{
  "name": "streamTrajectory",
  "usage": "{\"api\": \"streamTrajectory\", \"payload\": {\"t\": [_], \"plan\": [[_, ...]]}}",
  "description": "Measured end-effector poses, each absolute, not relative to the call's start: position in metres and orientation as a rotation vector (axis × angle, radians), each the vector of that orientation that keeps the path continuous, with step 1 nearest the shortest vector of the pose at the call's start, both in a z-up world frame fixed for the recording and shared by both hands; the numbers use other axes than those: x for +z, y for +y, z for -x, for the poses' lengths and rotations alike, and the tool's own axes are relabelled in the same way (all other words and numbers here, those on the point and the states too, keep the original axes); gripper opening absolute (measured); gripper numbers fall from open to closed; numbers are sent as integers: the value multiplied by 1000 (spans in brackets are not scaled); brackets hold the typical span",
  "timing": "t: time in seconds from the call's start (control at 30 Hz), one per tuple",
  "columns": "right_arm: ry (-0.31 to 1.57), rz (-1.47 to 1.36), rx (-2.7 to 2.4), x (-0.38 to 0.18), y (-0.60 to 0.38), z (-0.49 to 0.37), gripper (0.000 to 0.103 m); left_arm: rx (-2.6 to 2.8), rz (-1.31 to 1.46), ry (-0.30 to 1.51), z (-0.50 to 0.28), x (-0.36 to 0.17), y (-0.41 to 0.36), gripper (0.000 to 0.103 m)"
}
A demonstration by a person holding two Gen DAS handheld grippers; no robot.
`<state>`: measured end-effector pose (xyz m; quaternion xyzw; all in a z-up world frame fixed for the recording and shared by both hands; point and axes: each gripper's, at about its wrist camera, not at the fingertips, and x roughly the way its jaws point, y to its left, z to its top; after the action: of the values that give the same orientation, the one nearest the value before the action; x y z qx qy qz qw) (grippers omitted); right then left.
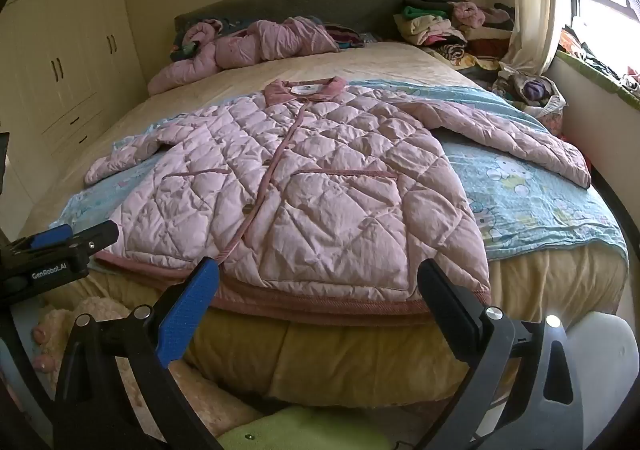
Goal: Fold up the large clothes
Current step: 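Move both tools over the pink quilted jacket toward its sleeve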
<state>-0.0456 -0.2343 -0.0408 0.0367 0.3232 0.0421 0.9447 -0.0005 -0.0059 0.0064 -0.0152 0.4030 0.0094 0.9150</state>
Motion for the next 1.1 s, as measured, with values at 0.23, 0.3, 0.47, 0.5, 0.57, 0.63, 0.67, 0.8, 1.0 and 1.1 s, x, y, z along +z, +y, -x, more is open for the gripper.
{"api": "streamTrajectory", "payload": {"t": [0.23, 0.3, 0.47, 0.5, 0.57, 0.63, 0.67, 0.8, 1.0, 1.1], "plan": [[666, -75, 86, -41, -234, 44, 99, 19, 33, 831, 1, 7, -7, 94], [665, -76, 85, -41, -234, 43, 99, 20, 31, 829, 1, 6, -6, 94], [666, -78, 92, -40, -238, 42, 99, 23, 32, 829, -1, 8, -5, 94], [666, -75, 89, -40, -238, 41, 99, 24, 31, 830, -1, 9, -5, 94], [669, -79, 95, -39, -239, 40, 99, 27, 30, 832, -2, 10, -6, 94], [678, -81, 94, -45, -235, 33, 99, 28, 30, 835, -3, 11, -7, 94], [680, -80, 96, -47, -235, 30, 99, 30, 30, 834, -3, 11, -7, 94], [692, -77, 110, -48, -235, 21, 99, 25, 26, 839, -15, 8, -2, 94], [703, -89, 133, -48, -236, 7, 99, 35, 22, 838, -32, 6, 1, 94], [698, -95, 146, -45, -235, -2, 99, 47, 18, 843, -42, 7, 2, 94]]}}
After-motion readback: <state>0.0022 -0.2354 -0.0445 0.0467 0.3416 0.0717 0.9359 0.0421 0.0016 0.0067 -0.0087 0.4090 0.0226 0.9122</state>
